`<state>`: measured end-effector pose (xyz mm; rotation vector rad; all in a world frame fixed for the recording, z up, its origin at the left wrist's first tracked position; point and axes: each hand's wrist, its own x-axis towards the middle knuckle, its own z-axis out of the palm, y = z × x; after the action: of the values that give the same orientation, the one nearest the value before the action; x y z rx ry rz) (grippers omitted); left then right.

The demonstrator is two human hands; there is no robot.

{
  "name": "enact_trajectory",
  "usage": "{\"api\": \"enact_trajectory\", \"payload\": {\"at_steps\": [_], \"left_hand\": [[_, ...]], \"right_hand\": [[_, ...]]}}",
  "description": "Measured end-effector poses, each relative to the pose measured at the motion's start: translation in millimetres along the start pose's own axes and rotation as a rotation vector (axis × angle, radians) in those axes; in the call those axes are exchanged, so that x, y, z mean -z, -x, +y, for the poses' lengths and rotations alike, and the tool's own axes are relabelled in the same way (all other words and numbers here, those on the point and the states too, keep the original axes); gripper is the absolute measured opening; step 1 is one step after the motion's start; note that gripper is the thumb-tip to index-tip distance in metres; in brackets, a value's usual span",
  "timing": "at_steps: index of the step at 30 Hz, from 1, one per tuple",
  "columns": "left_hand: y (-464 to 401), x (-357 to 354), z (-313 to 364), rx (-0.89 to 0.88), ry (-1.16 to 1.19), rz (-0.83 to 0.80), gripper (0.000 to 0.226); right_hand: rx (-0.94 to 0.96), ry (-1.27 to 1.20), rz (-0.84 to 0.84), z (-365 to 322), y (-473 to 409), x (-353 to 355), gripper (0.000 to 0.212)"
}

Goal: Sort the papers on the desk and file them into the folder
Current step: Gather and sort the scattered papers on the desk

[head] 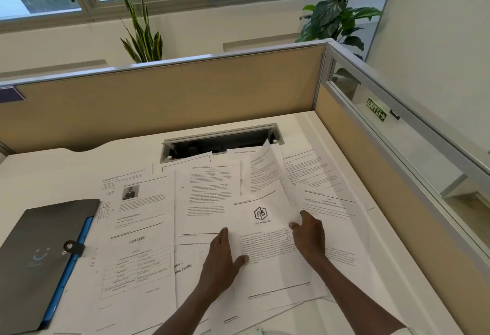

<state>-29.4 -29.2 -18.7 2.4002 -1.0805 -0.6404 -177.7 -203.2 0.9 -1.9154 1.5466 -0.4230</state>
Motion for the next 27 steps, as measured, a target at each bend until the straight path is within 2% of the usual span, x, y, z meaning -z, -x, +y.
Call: {"api": "enact_trajectory", "payload": {"at_steps": [8,10,12,15,19,23,25,27], "left_hand": [[-27.2,25.0,28.2,0.180,0.492,0.196,0.096],[-32.8,37.2,36.7,0.196,0.630,0.176,0.099],[-37.2,52.6,45.5,0.162,0.754,0.116,0.092],[-41.6,75.5,58.7,0.042,0.770,0.076,0.057],[-42.5,91.0,78.2,0.017,0.808,0.247,0.016],[-36.4,95.0,98.8,-0.064,0.772,0.436,0.014],[-31.5,99.6,106.3,-0.103,0.788,0.500,0.012],[-26.8,105.5,108.8,-0.135,0.816,0.564,0.013]], "right_hand": [[0.088,-0.219,0.050,3.7,-7.7,16.2,0.024],[0.113,-0.269,0.018,1.4,-8.1,23.3,0.026],[0.121,-0.371,-0.034,-1.9,-8.3,31.7,0.030],[0.118,-0.502,-0.124,-7.3,-8.8,42.2,0.030],[0.143,-0.573,-0.099,-18.5,-11.1,50.5,0.024],[0.237,-0.519,0.016,-37.1,-14.5,58.9,0.009],[0.289,-0.520,0.085,-45.7,-14.4,63.9,0.022],[0.317,-0.543,0.115,-53.0,-13.4,69.3,0.023]]}}
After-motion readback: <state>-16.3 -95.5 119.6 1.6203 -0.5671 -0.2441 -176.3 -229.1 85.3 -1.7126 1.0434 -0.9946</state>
